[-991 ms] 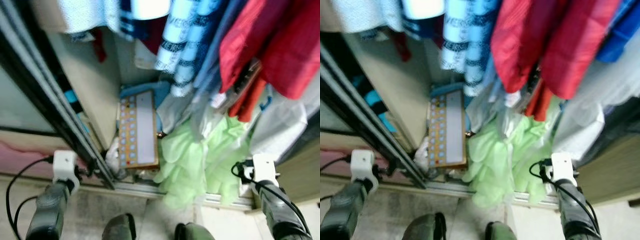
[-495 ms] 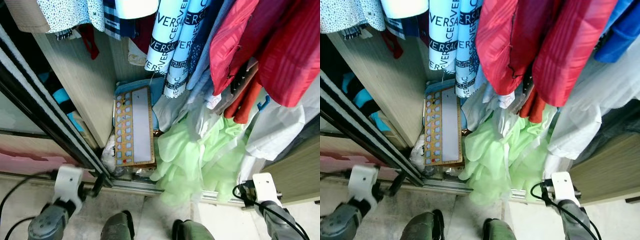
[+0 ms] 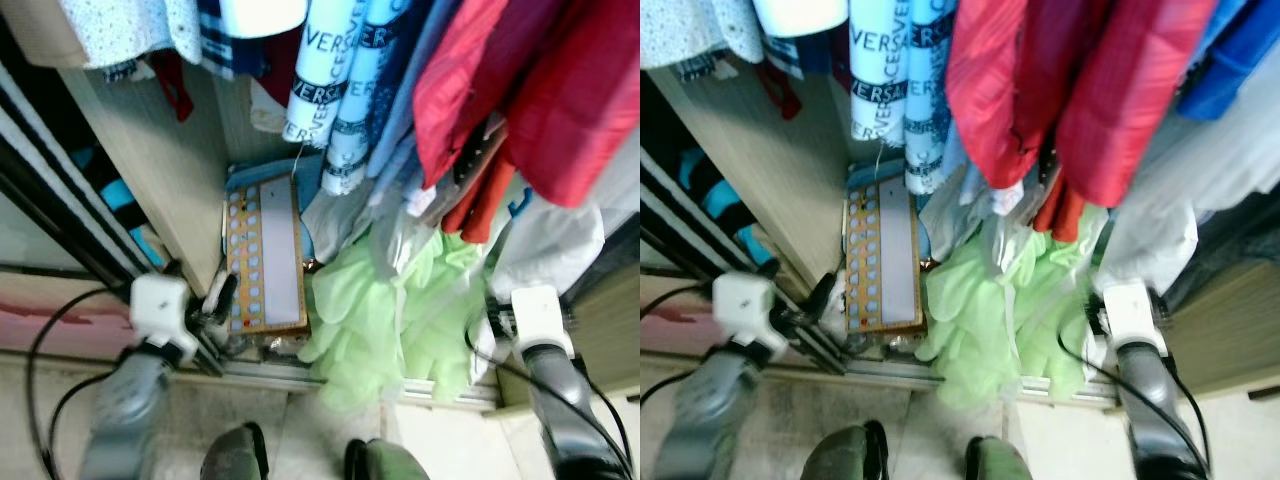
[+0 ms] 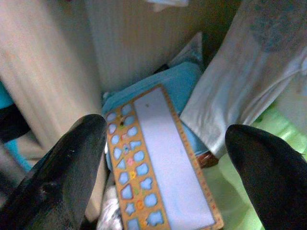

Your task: Clean up the room

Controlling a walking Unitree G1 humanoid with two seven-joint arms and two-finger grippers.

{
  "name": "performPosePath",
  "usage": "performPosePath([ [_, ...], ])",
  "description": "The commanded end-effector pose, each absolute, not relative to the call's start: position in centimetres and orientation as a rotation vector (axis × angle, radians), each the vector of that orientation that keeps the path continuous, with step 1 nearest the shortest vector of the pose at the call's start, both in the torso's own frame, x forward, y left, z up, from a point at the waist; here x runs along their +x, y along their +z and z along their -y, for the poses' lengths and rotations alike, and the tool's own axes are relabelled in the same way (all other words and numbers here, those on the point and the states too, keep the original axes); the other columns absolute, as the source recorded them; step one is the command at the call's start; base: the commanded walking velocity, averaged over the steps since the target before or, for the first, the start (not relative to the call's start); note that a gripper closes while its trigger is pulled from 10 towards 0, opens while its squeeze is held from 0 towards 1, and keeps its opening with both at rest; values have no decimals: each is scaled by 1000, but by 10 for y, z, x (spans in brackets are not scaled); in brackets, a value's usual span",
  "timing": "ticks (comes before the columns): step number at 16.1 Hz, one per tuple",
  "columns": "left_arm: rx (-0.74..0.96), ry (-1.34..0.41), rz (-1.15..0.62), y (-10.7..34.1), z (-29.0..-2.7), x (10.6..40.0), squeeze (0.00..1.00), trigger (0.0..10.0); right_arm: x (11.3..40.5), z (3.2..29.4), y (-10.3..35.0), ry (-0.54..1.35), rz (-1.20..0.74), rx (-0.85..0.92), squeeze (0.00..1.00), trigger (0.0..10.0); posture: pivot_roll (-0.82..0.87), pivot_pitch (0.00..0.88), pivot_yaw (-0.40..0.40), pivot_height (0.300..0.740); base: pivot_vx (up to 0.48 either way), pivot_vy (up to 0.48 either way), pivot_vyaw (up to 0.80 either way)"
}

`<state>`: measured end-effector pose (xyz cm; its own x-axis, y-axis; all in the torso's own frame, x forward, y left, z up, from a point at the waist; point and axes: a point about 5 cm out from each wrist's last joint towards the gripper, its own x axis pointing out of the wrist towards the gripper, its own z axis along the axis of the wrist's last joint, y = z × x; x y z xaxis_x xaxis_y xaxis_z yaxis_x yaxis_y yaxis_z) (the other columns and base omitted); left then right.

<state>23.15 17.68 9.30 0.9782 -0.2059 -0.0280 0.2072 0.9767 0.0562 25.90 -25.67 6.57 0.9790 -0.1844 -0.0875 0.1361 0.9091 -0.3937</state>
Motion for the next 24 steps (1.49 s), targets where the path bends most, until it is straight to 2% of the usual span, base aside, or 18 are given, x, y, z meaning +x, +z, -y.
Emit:
performPosePath([
  [1,57,-178,-23,95,-173,230,0,10000,254,249,73,-181,-79,-343,0,10000,-16,107,-3,740,0,0,0],
  [4,45,-173,38,109,-154,235,0,10000,251,217,87,-112,2,-237,0,10000,-22,106,-1,740,0,0,0],
  [5,54,-150,60,114,-151,237,0,10000,249,200,95,-40,41,-185,0,10000,-25,107,1,740,0,0,0],
  [8,73,-110,54,115,-153,234,0,10000,235,181,103,51,59,-172,0,10000,-27,117,2,740,0,0,0],
  [20,-5,-170,13,114,-143,233,0,10000,236,181,99,71,-29,-142,0,10000,-23,147,-17,740,0,0,0],
  [24,-17,-178,6,113,-141,234,0,10000,235,182,97,75,-48,-140,0,10000,-26,152,-25,740,0,-353,-497],
])
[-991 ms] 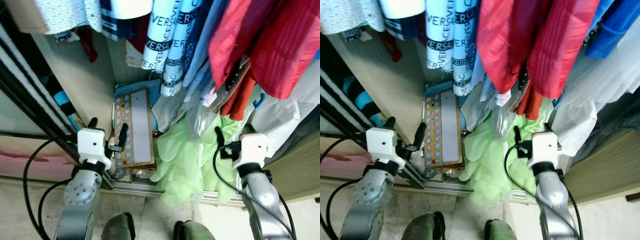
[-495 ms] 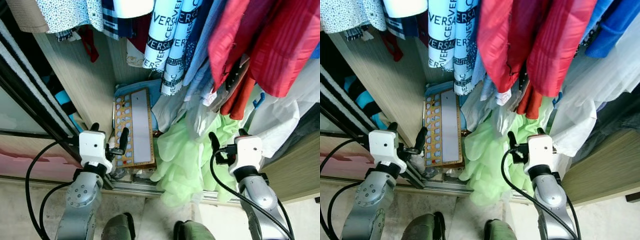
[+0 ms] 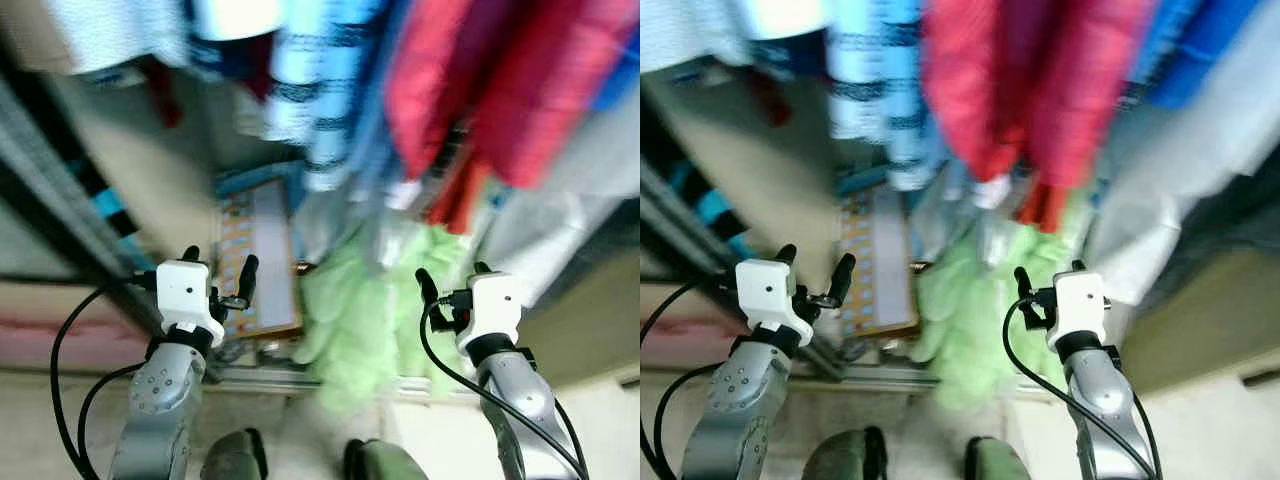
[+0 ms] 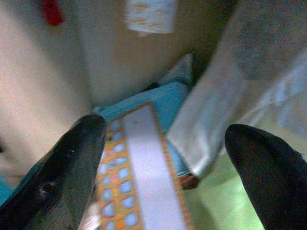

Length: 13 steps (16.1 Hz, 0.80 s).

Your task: Clean up the room

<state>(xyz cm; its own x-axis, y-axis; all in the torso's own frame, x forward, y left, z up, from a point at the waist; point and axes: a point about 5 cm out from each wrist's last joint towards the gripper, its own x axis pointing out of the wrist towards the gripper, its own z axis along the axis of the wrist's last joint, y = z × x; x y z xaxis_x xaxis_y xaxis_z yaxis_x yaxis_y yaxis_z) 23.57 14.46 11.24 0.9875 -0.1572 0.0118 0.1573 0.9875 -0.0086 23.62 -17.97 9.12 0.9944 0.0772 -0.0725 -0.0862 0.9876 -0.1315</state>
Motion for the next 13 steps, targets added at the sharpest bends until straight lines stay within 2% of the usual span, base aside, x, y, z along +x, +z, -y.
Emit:
performPosePath([
  [1,-20,-179,6,113,-141,234,0,10000,236,182,97,78,-50,-140,0,10000,-26,153,-26,740,0,-435,0],
  [13,-14,-175,6,114,-142,238,0,10000,242,179,97,106,-54,-135,0,10000,-23,145,-22,740,0,-465,0],
])
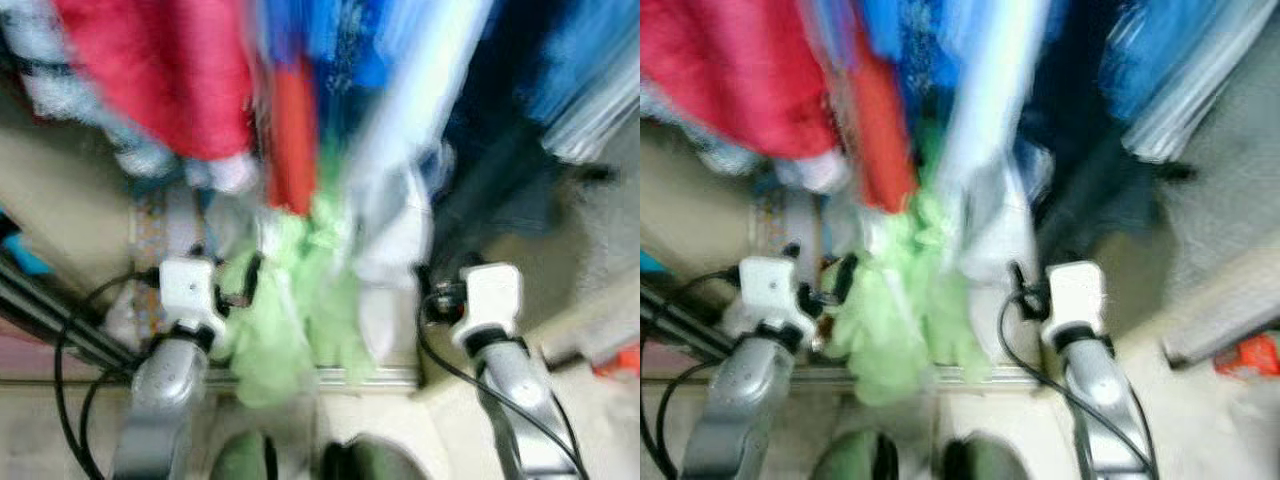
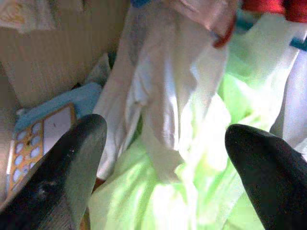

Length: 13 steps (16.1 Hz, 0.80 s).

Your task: Clean up the room

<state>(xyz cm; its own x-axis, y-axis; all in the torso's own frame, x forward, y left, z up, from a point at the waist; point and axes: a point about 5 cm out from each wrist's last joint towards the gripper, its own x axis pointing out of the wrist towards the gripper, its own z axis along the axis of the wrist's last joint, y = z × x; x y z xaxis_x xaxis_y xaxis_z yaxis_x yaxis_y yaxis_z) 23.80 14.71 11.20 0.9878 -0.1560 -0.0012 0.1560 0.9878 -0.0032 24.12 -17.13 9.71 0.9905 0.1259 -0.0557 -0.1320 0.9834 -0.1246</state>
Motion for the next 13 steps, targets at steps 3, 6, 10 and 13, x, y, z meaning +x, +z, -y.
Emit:
performPosePath([
  [3,-2,-159,15,115,-144,240,0,10000,243,177,97,109,-51,-129,0,10000,-19,139,-18,740,0,-80,0],
  [6,85,33,33,116,-166,242,0,10000,245,174,100,118,-21,-129,0,10000,-13,131,-6,740,0,0,0],
  [10,88,119,22,112,-180,244,0,10000,256,156,112,222,49,-105,0,10000,-7,132,-8,740,0,0,0],
  [13,115,124,25,110,-183,242,0,10000,261,145,116,290,78,-145,0,10000,9,132,-20,740,0,0,529],
])
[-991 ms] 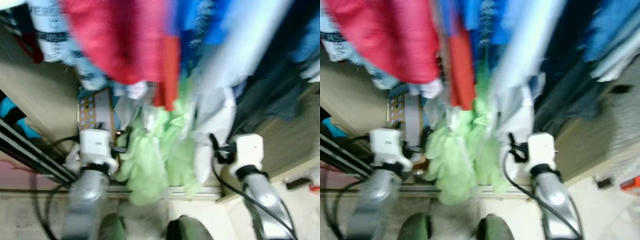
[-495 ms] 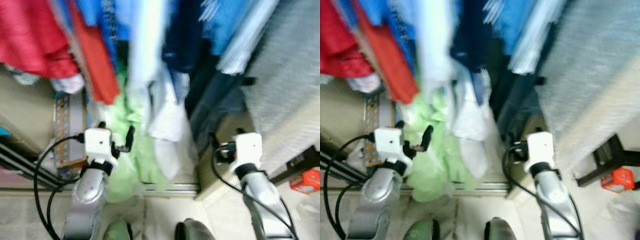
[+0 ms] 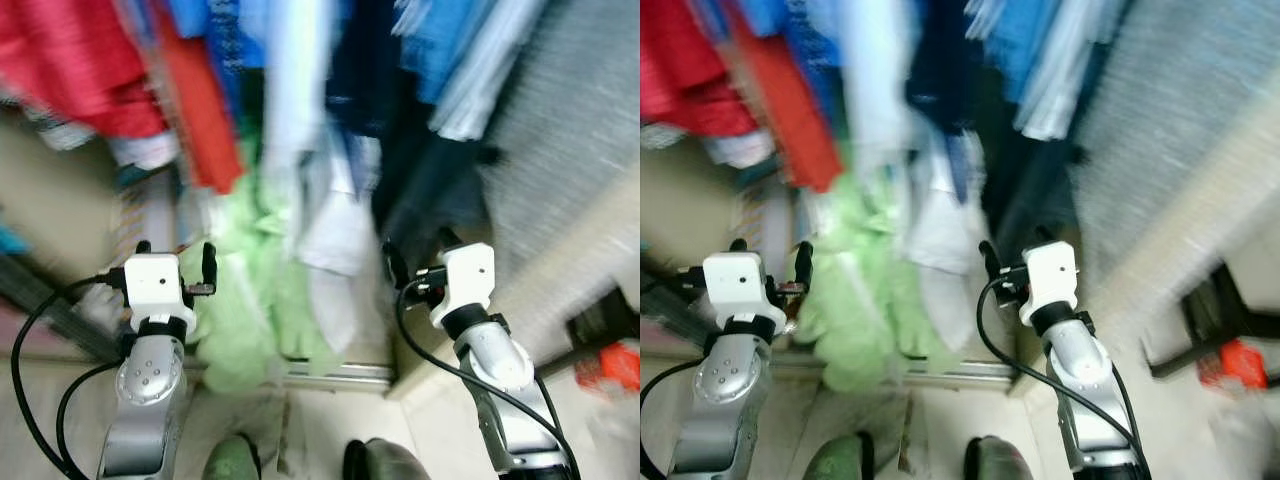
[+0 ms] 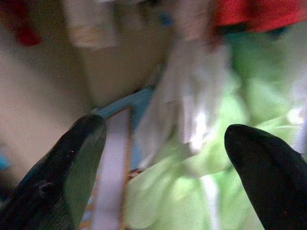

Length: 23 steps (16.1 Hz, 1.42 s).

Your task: Clean up the room

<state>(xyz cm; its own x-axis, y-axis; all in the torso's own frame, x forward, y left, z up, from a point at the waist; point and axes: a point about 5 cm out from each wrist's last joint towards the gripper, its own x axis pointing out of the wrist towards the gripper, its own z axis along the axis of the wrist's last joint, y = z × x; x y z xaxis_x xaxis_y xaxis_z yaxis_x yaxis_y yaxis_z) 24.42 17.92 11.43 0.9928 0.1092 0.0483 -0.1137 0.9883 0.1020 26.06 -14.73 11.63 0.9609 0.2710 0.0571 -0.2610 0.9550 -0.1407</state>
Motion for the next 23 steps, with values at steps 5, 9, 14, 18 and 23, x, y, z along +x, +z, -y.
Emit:
performPosePath([
  [5,48,67,7,109,-176,245,0,10000,260,148,114,269,68,-135,0,10000,5,136,-18,740,0,288,290],
  [9,50,46,7,109,-173,247,0,10000,259,151,114,236,70,-141,0,10000,-1,137,-14,740,0,437,0],
  [14,72,41,37,113,-169,249,0,10000,261,157,112,191,63,-145,0,10000,2,128,-15,740,0,0,-91],
  [18,57,-5,46,115,-165,252,0,10000,261,158,111,183,63,-148,0,10000,-1,125,-11,740,0,0,-394],
  [23,38,-19,37,113,-162,252,0,10000,260,159,110,163,59,-147,0,10000,-4,128,-7,740,0,0,-388],
])
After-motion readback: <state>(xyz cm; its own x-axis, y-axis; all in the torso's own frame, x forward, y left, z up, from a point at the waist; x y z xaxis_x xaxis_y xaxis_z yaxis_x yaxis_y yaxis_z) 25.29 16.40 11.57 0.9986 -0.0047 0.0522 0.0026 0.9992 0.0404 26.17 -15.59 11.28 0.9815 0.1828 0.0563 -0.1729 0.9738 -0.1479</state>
